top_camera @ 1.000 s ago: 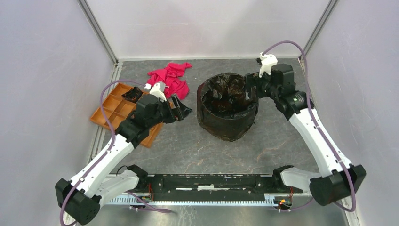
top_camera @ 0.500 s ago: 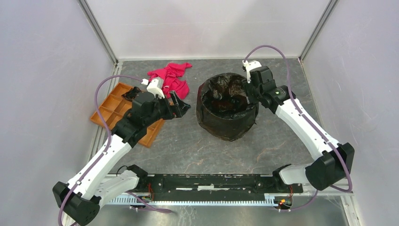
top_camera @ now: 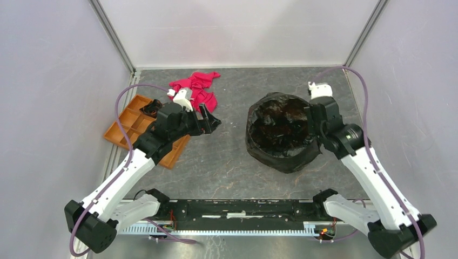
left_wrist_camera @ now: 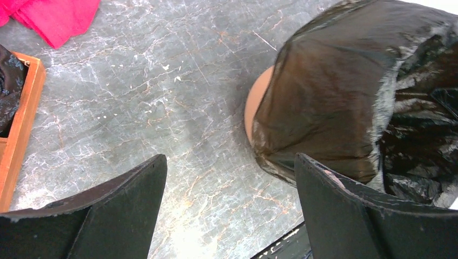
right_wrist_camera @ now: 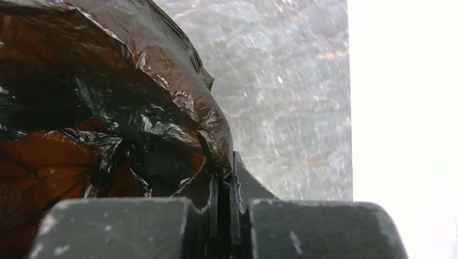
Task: Put the trash bags into the trash bin
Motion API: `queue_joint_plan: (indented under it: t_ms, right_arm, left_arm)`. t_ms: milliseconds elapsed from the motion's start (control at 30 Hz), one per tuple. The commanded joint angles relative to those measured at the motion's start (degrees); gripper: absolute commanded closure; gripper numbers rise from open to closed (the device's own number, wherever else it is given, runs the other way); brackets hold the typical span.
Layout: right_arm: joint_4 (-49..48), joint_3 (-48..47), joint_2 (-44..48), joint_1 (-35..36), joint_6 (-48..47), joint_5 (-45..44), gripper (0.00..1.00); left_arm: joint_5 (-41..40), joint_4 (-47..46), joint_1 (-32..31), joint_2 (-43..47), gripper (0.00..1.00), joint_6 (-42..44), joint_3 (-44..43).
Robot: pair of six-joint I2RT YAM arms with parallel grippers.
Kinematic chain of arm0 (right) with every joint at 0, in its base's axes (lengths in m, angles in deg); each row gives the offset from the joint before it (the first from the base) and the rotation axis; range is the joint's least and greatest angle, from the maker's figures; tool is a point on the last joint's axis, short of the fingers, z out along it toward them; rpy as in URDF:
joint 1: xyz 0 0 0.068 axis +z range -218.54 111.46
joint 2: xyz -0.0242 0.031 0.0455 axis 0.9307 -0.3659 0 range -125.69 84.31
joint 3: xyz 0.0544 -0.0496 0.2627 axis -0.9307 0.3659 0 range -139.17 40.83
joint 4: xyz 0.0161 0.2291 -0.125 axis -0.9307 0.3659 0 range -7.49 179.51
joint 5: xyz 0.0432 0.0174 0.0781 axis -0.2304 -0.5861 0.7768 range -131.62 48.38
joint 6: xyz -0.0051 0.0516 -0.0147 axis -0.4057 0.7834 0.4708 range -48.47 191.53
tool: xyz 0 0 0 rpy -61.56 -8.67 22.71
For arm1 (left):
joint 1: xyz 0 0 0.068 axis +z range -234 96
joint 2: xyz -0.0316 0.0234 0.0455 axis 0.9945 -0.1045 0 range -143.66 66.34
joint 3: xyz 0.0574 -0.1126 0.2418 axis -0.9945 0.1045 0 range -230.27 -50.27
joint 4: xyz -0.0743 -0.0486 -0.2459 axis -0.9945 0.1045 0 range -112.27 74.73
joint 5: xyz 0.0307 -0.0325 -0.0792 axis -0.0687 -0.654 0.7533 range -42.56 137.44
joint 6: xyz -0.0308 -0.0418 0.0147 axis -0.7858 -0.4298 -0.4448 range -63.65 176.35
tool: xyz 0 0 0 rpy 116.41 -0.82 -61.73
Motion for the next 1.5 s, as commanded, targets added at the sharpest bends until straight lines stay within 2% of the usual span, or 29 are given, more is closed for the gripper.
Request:
queue_joint_plan:
  t_ms: [0,167,367,567,767,900,1067,1300,1467]
  right_arm:
    - [6.3,3.2,7.0,-0.1,8.8,-13.3,1.00]
    - [13.7,5.4,15.5,-0.1,21.1,-22.9,1.00]
    - [16.5,10.1,25.1,-0.1,33.4,-26.0,1.00]
    - [22.1,10.8,31.1,0.0,43.2,-33.6,1.00]
    - [22.3,12.5,33.8,-0.1,46.2,-39.1,1.00]
    - [20.5,14.0,31.5,-0.1,47.0,-45.9,1.00]
    - [22.7,17.1,27.1,0.0,50.8,-54.5,1.00]
    - [22.7,19.4,27.5,-0.1,55.4,-53.0,1.00]
    - [22.9,10.7,27.5,0.0,51.2,-48.8,1.00]
  left_arm:
    - [2.1,-3.1,0.1,-0.7,0.07,2.5,-2.7]
    - [3.4,-3.1,0.1,0.1,0.07,2.1,-2.1]
    - [4.3,-2.6,0.1,1.1,0.07,1.8,-1.4]
    - [4.3,-2.1,0.1,1.6,0.07,1.7,-1.3]
    - [5.5,-2.8,0.0,0.6,0.07,0.4,-1.5]
    - [6.3,-2.8,0.1,0.1,0.07,0.0,-2.5]
    - [4.9,-1.8,0.1,1.3,0.07,0.4,-2.6]
    - [3.8,0.3,0.1,2.0,0.07,1.2,-3.7]
    - [3.8,0.5,0.1,1.6,0.07,0.8,-4.0]
